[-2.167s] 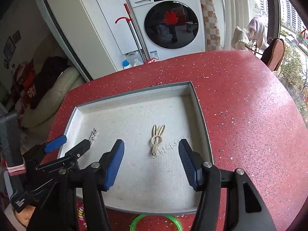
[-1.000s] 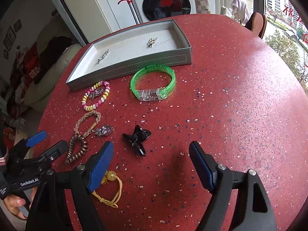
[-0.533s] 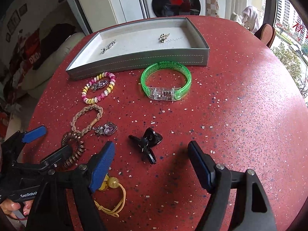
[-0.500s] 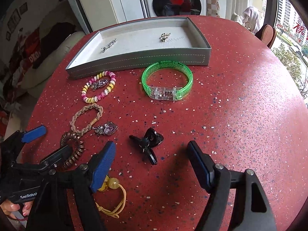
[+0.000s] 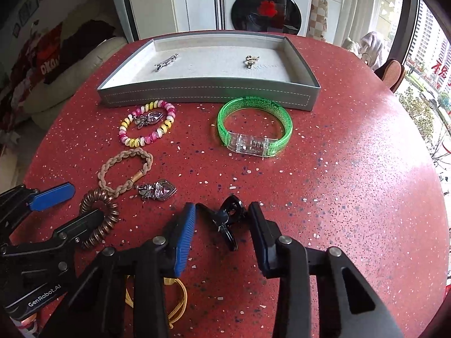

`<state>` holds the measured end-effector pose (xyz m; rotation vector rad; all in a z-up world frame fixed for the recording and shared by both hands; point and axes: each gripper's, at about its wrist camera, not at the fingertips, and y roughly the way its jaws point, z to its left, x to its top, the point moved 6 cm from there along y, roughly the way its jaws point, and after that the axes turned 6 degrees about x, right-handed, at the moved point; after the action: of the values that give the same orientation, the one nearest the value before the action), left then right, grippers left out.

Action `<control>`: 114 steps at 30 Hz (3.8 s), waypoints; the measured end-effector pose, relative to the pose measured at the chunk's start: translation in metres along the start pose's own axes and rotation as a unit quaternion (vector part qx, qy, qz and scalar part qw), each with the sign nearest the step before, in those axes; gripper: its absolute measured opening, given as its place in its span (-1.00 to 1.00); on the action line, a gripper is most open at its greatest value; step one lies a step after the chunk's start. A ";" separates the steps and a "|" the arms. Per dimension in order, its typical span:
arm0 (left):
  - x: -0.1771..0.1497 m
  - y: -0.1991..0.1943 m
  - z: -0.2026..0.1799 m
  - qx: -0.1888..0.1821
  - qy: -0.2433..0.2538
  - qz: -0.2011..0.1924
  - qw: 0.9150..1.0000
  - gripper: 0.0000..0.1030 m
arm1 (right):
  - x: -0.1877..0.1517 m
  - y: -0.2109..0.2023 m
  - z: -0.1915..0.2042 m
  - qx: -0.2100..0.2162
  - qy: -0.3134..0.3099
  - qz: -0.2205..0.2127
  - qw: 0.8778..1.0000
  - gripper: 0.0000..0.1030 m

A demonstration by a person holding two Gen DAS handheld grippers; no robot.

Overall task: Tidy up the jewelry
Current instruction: 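Grasp the brown coiled hair tie with the left tool while the right tool grasps the black claw clip, then carry the hair tie and claw clip into the tray and release both, then withdraw both tools toward the braided bracelet and green bangle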

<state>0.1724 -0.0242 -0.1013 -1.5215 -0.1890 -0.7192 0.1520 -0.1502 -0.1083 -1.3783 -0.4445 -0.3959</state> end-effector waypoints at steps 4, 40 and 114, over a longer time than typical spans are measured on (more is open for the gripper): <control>0.001 -0.001 -0.006 -0.005 0.012 -0.002 1.000 -0.42 | -0.001 -0.002 -0.002 0.003 0.007 -0.002 1.000 -0.20; 0.134 -0.011 0.055 -0.030 -0.090 -0.071 0.993 -0.42 | 0.108 -0.039 -0.045 0.031 0.034 -0.064 0.997 -0.20; 0.226 0.078 0.026 0.032 -0.067 -0.053 0.996 1.00 | 0.189 0.023 -0.090 0.091 0.132 -0.083 0.984 0.65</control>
<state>0.3992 -0.0779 -0.0430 -1.5080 -0.3928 -0.6880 0.3319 -0.2374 -0.0412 -1.0958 -0.3674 -0.6499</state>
